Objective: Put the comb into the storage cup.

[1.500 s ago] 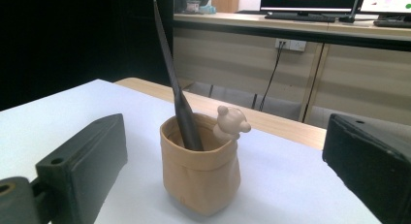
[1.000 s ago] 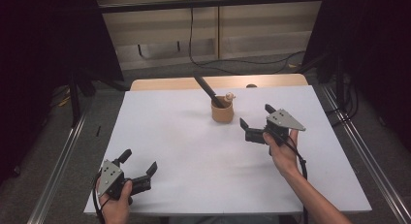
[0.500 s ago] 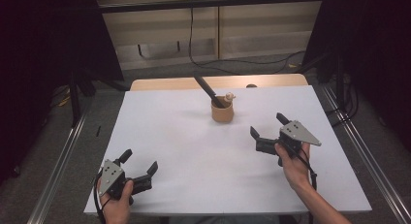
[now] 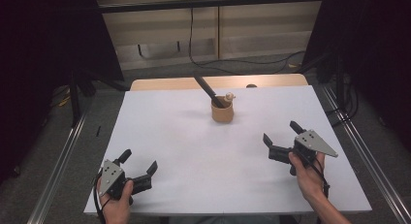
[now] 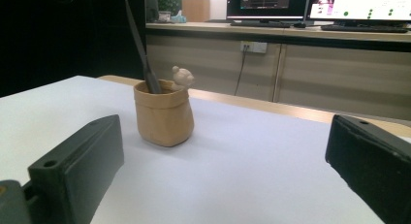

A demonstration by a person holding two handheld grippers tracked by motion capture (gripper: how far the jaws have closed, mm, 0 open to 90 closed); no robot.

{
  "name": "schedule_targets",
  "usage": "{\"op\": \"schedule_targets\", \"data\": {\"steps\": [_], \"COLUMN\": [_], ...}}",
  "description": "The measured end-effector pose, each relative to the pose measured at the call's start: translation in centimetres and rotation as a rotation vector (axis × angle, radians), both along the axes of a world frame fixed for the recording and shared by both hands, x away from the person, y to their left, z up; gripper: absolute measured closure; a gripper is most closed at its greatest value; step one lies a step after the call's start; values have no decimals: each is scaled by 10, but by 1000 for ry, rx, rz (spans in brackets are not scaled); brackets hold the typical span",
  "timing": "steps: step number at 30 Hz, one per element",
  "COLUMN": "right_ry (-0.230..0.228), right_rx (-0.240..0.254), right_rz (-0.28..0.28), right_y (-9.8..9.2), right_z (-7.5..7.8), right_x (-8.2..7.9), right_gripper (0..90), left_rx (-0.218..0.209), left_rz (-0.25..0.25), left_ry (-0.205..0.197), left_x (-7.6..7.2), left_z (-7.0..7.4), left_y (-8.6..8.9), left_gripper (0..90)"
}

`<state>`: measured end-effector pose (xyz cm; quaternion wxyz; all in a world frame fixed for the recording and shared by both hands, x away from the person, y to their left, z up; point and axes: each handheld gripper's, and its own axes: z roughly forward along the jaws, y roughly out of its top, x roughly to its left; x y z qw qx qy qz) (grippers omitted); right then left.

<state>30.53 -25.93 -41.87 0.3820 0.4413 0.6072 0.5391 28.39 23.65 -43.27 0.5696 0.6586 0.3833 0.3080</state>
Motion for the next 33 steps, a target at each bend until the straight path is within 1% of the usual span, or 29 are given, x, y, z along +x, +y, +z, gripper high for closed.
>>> {"op": "schedule_targets", "data": {"steps": [2, 6, 7, 11, 13, 15, 18, 20, 21, 27, 31, 33], "right_ry": [0, -8, -12, -11, -10, -16, -13, -19, -22, -8, -37, -19], "right_rx": [-8, 2, 0, -6, -1, -3, -7, 6, 0, -4, 1, -6], "right_rz": [-5, -12, -14, -22, -16, -23, -28, -35, -41, -54, -72, -70], "right_y": [-3, -9, -9, -13, -15, -18, -22, -24, -26, -31, -33, -33], "right_z": [-1, -1, -1, -4, -4, -4, -5, -4, -4, -9, -10, -12], "right_x": [-3, -14, -16, -26, -29, -31, -36, -39, -40, -49, -59, -63], "right_gripper": [0, 0, 0, 0, 0, 0, 0, 0, 0, 0, 2, 1], "left_rx": [3, -1, 8, 10, 10, 5, 7, 6, 3, 22, 17, 18], "left_rz": [3, 2, -2, 2, 5, 5, 14, 10, 10, 7, 8, 10], "left_ry": [-2, 3, 0, -4, -1, -10, -11, -7, -7, -4, -4, -4], "left_x": [0, -1, -1, -2, -3, -3, -3, -3, -3, -4, -4, -5], "left_z": [0, 0, 0, 1, 1, 1, 1, 1, 1, 1, 1, 1], "left_y": [1, 0, 0, -1, 0, -1, -1, 0, -1, -2, -1, 0], "left_gripper": [21, 21, 21, 21, 21, 21, 21, 21, 21, 21, 21, 21]}}
